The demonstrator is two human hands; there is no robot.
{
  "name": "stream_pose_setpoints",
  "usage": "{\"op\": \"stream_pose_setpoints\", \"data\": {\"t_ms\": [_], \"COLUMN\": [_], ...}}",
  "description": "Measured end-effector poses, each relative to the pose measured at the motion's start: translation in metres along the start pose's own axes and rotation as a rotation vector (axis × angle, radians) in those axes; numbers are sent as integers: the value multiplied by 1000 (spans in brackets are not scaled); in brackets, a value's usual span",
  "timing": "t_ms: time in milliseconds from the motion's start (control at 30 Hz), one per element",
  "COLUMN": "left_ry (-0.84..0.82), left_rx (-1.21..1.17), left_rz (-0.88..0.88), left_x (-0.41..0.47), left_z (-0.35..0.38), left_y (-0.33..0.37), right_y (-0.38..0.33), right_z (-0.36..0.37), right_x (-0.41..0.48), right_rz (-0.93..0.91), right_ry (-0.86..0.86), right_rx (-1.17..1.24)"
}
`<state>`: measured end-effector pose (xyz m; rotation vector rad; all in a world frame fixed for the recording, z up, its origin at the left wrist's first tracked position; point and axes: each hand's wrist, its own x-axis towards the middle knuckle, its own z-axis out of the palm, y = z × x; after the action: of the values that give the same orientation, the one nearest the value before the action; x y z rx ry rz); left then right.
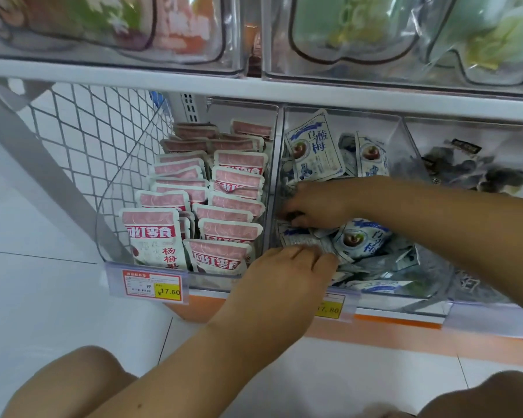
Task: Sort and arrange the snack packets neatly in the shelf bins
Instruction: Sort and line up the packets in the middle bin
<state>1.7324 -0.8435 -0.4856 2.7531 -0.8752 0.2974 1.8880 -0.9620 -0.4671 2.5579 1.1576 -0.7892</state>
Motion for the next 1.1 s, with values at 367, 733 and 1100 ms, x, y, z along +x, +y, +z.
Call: {"op": "stream_pose_setpoints", "data": {"t_ms": [367,733,1100], "left_ry": [35,18,-151], "left_rx": [16,-23,86], "left_rz": [-20,-32,49], "left_x": [-1,3,19], "left_z": [4,-3,-13], "left_y": [0,-2,-8], "right_y": [-5,5,9], "right_z": [9,10,-6], "right_x": [9,-14,-35], "right_rz": [23,26,35], "right_ry": [20,280,318], "right_rx": [24,189,369]}}
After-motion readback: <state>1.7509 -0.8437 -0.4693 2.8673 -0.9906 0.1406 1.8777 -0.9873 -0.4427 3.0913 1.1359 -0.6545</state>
